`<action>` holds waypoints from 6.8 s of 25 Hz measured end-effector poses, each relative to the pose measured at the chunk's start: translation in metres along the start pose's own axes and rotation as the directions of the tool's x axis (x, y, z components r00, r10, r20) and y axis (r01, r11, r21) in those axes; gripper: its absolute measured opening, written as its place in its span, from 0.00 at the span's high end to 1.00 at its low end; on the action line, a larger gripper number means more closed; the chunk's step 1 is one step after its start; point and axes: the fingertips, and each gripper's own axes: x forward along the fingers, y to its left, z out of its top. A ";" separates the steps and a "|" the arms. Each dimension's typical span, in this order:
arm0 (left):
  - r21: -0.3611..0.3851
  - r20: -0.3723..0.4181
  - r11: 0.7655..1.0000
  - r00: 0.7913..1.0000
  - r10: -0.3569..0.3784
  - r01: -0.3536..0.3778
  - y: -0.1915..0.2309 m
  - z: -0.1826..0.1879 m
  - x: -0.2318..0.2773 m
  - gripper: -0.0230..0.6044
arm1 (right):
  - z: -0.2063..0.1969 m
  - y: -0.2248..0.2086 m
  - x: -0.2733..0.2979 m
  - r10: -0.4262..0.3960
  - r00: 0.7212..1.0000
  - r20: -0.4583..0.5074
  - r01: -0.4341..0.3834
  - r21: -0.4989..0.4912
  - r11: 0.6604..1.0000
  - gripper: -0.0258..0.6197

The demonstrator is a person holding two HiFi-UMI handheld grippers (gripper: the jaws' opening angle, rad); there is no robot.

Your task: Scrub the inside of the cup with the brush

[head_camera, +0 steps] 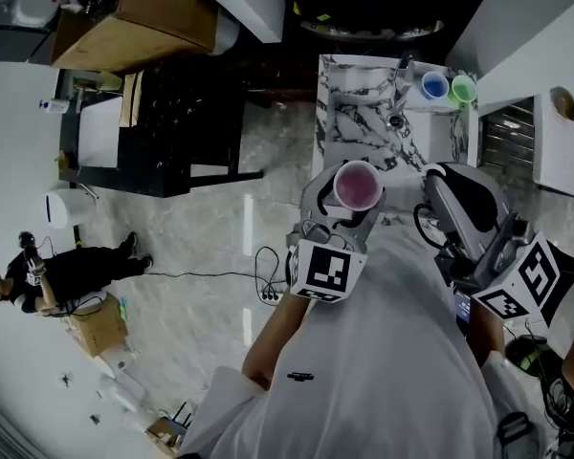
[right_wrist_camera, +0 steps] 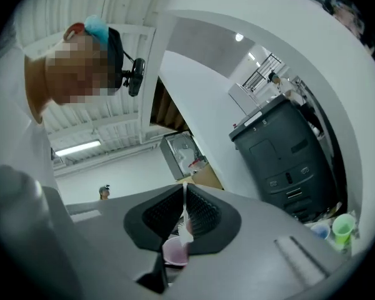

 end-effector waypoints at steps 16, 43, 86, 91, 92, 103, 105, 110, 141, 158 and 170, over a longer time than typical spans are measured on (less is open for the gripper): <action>0.086 -0.034 0.992 0.995 -0.093 0.095 -0.022 0.016 0.044 0.50 | -0.023 -0.055 0.017 -0.019 0.997 -0.074 0.022 0.039 0.999 0.92; 0.097 -0.031 0.992 0.997 -0.077 0.080 -0.010 0.021 0.053 0.50 | -0.039 -0.050 0.001 0.106 0.980 -0.167 -0.108 -0.006 0.994 0.92; 0.105 -0.046 0.986 0.991 -0.122 0.127 -0.034 0.033 0.062 0.50 | -0.057 -0.040 0.023 0.206 0.943 -0.261 -0.244 -0.125 0.962 0.92; 0.123 -0.035 0.986 0.993 -0.110 0.114 -0.031 0.031 0.064 0.50 | -0.058 -0.027 0.027 0.283 0.926 -0.250 -0.313 -0.092 0.945 0.92; 0.122 -0.034 0.986 0.994 -0.107 0.110 -0.030 0.031 0.064 0.50 | -0.058 -0.024 0.026 0.299 0.921 -0.249 -0.329 -0.086 0.941 0.92; 0.115 -0.018 0.990 0.996 -0.083 0.085 -0.013 0.036 0.059 0.50 | -0.067 -0.036 0.014 0.271 0.907 -0.324 -0.308 -0.068 0.949 0.92; 0.117 -0.026 0.989 0.996 -0.089 0.092 -0.014 0.034 0.061 0.50 | -0.070 -0.042 0.012 0.242 0.907 -0.346 -0.292 -0.101 0.951 0.92; 0.136 -0.035 0.983 0.992 -0.118 0.122 -0.024 0.034 0.065 0.50 | -0.067 -0.054 0.017 0.171 0.933 -0.317 -0.226 -0.145 0.963 0.92; 0.138 -0.010 0.985 0.995 -0.104 0.104 -0.027 0.035 0.053 0.50 | -0.068 -0.040 0.004 0.204 0.902 -0.380 -0.280 -0.157 0.947 0.92; 0.127 -0.019 0.986 0.994 -0.108 0.110 -0.038 0.037 0.048 0.50 | -0.039 -0.016 0.021 0.267 0.931 -0.250 -0.310 -0.153 0.938 0.93; 0.157 0.002 0.983 0.996 -0.094 0.092 -0.032 0.041 0.049 0.50 | -0.039 -0.006 -0.004 0.352 0.903 -0.246 -0.375 -0.057 0.925 0.93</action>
